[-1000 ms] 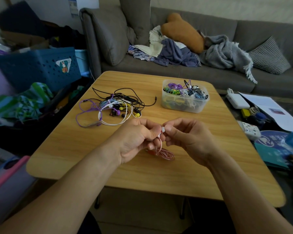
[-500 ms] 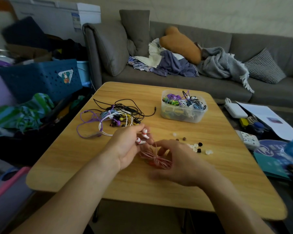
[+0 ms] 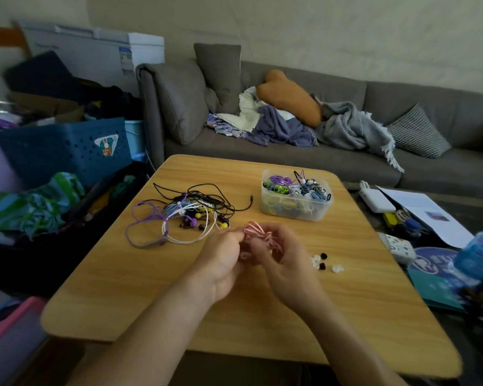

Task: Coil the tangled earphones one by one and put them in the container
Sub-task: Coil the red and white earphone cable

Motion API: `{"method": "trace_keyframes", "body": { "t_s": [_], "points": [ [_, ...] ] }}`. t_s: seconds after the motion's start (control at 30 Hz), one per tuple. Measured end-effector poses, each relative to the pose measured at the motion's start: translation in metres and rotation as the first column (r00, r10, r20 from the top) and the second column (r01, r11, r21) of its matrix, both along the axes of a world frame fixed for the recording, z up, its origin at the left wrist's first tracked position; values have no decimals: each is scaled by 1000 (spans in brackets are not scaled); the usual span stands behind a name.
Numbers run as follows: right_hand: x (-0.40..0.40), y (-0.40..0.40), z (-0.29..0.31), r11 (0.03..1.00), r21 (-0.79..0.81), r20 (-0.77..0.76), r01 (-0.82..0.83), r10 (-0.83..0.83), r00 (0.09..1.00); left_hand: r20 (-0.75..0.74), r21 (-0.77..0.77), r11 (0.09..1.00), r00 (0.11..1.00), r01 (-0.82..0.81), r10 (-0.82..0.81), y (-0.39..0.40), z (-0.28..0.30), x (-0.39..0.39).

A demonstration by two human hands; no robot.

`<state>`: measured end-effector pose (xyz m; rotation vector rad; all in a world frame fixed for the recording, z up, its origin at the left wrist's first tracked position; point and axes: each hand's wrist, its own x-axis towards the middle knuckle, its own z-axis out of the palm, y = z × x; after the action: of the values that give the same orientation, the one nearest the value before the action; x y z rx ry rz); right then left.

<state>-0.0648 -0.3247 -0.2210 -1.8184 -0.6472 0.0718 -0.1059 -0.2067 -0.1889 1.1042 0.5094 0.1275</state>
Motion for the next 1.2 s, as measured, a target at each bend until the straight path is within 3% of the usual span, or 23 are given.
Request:
{"method": "trace_keyframes", "body": {
  "t_s": [0.1,0.23,0.33,0.4,0.47,0.6,0.73,0.93,1.2],
  "points": [
    [3,6,-6,972,-210,183,109,-71,981,-14,-142,990,1000,8,-10,0,0,5],
    [14,9,3,966,-130,270,224,-182,945,-14,-53,995,996,87,-88,4,0,9],
    [33,8,24,970,-73,143,234,-222,965,39,182,977,992,113,-122,15,5,13],
    [53,8,43,977,-16,4,214,-214,977,43,474,880,997,37,-66,26,8,16],
    [79,8,63,984,56,-66,169,-165,984,101,598,798,995,-75,19,35,10,18],
    [136,12,98,986,121,-83,115,-105,991,248,612,748,960,-258,128,45,11,24],
    [176,20,117,986,91,-172,140,-123,977,187,627,742,970,-238,154,53,6,32],
    [205,29,96,972,-56,-291,229,-235,928,159,763,616,981,-194,112,60,4,37],
    [216,40,121,902,251,-231,352,-298,926,145,784,595,985,-175,98,67,3,38]
  ]
}}
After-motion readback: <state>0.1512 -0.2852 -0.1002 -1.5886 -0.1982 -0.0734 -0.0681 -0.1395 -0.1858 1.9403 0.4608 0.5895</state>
